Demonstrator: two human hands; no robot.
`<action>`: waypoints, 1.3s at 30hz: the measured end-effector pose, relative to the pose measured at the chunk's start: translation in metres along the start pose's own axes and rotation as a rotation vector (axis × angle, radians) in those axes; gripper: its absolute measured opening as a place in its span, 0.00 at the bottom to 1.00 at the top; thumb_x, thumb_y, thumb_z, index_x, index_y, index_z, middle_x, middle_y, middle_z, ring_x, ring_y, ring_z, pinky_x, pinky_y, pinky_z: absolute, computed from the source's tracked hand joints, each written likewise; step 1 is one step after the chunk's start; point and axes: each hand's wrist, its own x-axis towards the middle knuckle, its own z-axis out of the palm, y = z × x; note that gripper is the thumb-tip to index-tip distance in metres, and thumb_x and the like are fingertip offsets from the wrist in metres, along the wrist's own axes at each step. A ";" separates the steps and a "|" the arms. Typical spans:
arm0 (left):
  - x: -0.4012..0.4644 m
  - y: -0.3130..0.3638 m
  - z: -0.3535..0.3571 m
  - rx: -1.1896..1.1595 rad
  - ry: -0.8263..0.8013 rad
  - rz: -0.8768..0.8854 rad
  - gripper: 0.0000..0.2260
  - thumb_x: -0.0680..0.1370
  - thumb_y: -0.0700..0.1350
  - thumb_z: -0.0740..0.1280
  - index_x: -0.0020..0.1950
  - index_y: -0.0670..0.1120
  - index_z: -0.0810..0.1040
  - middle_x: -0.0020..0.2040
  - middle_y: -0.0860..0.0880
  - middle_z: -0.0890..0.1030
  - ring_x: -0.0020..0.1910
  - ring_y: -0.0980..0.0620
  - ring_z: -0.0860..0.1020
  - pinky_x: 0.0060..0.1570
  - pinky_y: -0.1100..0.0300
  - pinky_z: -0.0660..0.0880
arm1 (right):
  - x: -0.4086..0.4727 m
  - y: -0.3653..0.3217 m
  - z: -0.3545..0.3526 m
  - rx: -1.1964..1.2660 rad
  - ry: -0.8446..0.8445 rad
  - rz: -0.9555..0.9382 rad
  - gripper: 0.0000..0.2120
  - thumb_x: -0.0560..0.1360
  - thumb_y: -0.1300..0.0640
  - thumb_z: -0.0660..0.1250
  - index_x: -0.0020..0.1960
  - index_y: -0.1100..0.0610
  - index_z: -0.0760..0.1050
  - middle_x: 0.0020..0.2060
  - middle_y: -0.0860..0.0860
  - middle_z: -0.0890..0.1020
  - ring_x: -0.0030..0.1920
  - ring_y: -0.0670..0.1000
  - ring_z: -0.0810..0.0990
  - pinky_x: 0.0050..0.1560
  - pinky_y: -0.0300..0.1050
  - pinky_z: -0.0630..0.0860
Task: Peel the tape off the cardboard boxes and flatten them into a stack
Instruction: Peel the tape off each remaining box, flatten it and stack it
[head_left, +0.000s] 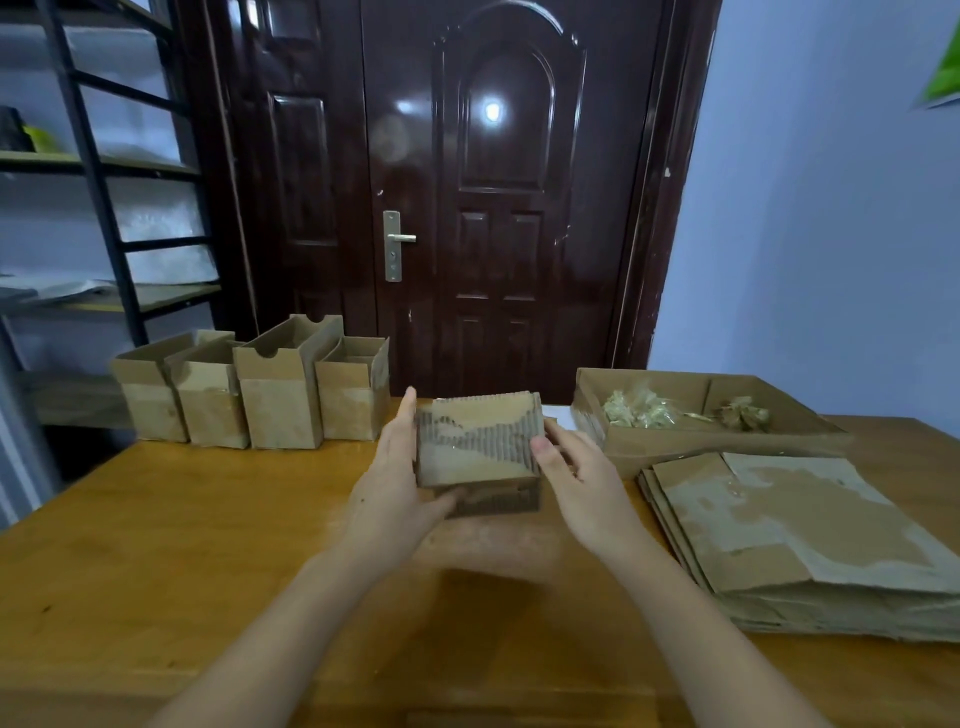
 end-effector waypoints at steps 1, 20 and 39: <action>0.001 0.000 -0.002 -0.010 0.003 0.024 0.53 0.71 0.53 0.80 0.83 0.62 0.45 0.71 0.65 0.62 0.67 0.67 0.65 0.61 0.66 0.70 | 0.002 -0.003 -0.002 0.010 -0.007 0.000 0.30 0.79 0.31 0.53 0.77 0.42 0.66 0.59 0.36 0.72 0.57 0.27 0.70 0.45 0.25 0.71; -0.032 -0.017 0.012 0.165 -0.313 0.364 0.23 0.72 0.66 0.71 0.63 0.66 0.68 0.77 0.67 0.62 0.75 0.70 0.57 0.71 0.65 0.61 | 0.004 0.050 0.026 0.147 -0.018 0.148 0.18 0.83 0.48 0.65 0.72 0.46 0.71 0.64 0.44 0.79 0.64 0.44 0.77 0.58 0.36 0.74; -0.040 -0.019 0.058 0.172 -0.101 0.374 0.34 0.69 0.59 0.79 0.71 0.48 0.76 0.74 0.48 0.73 0.78 0.48 0.66 0.71 0.43 0.71 | -0.050 0.054 0.017 -0.433 -0.123 -0.419 0.37 0.64 0.49 0.83 0.70 0.55 0.73 0.71 0.51 0.73 0.73 0.52 0.68 0.73 0.55 0.70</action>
